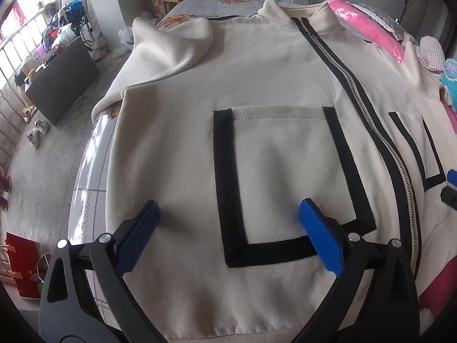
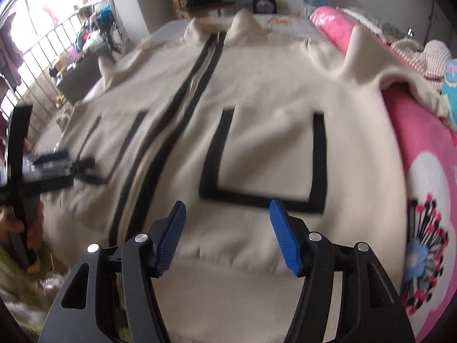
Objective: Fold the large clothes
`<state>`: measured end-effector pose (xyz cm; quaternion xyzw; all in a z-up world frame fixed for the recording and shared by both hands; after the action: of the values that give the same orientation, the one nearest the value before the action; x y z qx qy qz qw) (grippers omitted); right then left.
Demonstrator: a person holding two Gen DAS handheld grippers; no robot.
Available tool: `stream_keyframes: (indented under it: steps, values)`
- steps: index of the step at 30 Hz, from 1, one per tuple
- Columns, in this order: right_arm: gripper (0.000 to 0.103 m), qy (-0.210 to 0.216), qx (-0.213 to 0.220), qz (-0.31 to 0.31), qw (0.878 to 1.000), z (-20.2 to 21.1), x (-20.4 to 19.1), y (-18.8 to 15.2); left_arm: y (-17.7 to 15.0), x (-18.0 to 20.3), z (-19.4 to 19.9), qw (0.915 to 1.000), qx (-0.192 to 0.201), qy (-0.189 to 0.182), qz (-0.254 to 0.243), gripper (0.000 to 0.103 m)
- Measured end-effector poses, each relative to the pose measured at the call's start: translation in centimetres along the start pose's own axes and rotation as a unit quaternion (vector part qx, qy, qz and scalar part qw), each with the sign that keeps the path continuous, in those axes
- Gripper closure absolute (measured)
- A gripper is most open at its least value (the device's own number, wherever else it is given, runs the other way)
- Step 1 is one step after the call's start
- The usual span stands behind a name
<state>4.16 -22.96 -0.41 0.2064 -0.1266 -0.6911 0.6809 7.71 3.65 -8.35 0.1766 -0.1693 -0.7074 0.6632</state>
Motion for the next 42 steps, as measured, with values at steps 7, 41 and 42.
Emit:
stream_keyframes:
  steps: [7,41,42]
  values:
    - [0.025,-0.047,-0.011,-0.032,0.998,-4.2,0.5,2.3,0.1,0.1,-0.1,1.0000,-0.001,0.003,-0.004,0.007]
    - [0.006,0.026,0.017,-0.003,1.000,-3.4,-2.7,4.1,2.1,-5.2,4.7,0.9952,0.090,0.015,0.035,0.007]
    - [0.006,0.036,0.017,-0.001,0.999,-3.5,-3.2,4.4,2.7,-6.6,5.3,0.9935,0.101,0.019,0.049,0.007]
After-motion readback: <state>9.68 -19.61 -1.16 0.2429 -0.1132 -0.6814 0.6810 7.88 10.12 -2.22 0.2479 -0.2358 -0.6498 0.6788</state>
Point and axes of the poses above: each gripper's, at about its wrist camera, not at the fingertips, and z roughly against the way its jaws point, x to its right, y to its top, the point moved 1 cm from there along -z, roughly the way its jaws point, and after that the axes turned 2 degrees about -z, right-handed, at the moved point
